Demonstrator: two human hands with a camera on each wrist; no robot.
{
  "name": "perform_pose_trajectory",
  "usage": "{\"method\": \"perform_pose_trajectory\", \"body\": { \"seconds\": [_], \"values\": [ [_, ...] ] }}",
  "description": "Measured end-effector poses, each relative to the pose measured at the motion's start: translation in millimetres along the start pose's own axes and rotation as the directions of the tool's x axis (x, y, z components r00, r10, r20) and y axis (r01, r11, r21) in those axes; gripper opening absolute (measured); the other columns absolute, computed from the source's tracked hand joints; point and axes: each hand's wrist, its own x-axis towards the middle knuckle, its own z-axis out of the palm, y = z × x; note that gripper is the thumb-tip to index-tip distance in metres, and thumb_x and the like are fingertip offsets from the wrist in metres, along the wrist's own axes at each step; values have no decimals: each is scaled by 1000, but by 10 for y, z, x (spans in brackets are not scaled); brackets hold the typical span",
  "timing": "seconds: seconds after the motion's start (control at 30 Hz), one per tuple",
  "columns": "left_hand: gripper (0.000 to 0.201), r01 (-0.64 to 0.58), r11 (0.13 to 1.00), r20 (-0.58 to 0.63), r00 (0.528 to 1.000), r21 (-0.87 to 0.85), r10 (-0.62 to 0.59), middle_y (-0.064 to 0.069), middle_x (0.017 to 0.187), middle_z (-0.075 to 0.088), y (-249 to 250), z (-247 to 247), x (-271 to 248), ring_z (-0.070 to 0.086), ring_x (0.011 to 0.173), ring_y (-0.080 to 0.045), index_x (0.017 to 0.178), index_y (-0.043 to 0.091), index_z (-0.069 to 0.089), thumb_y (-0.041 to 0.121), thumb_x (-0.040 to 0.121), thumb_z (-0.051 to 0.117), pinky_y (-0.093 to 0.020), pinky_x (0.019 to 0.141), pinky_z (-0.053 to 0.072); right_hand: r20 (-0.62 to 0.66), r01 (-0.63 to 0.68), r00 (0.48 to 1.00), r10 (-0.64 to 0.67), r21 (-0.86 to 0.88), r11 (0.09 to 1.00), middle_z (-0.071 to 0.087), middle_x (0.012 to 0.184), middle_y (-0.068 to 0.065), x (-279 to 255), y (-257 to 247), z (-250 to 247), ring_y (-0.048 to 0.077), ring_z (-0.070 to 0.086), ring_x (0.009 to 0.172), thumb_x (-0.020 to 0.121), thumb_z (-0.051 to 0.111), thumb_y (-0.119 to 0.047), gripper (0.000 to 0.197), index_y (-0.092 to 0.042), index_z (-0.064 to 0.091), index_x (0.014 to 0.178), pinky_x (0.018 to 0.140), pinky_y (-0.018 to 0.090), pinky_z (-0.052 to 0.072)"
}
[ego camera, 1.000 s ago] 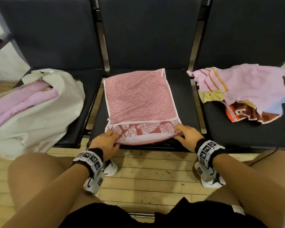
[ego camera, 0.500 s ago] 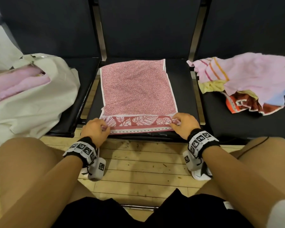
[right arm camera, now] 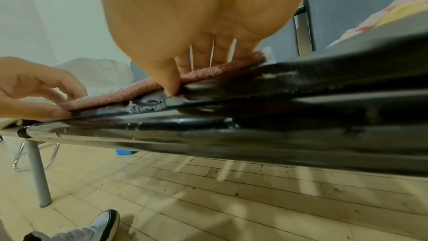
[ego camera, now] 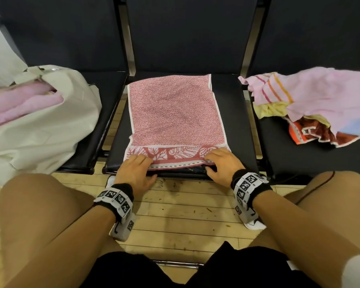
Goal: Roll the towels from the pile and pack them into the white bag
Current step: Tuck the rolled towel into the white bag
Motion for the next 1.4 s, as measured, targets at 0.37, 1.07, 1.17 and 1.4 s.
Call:
{"method": "perform_pose_trajectory", "body": {
  "seconds": [0.37,1.07,1.17,1.4],
  "values": [
    [30,108,993,13,994,39,-109,2,122,64,-70,-13,7,52,115,-24,125,25,58,23,98,44,-40,96,33,0,21,1000,-21,58,998,69,111,6,38,-62,-44,28,60,102,98,48,-9,27,-13,66,117,95,42,48],
    [25,47,999,-45,998,-9,-48,3,102,57,64,36,22,46,93,-17,105,19,61,39,91,58,-34,80,45,-127,46,991,-52,-45,998,67,110,2,-11,-98,119,24,57,100,84,59,-19,22,-14,69,104,92,36,45],
    [29,50,999,-34,998,17,-49,0,106,64,60,36,5,51,97,-23,112,16,63,30,86,61,-39,83,47,-138,27,990,-35,-57,998,69,101,4,8,-87,128,29,59,94,85,54,-17,21,-13,68,99,85,40,45],
    [37,109,993,23,994,32,-110,-2,126,61,39,-19,57,50,116,-25,132,20,54,23,96,48,-42,96,36,-11,10,1000,-10,5,1000,66,103,5,45,-97,26,29,60,89,95,45,-13,25,-15,59,115,81,39,48]
  ]
}}
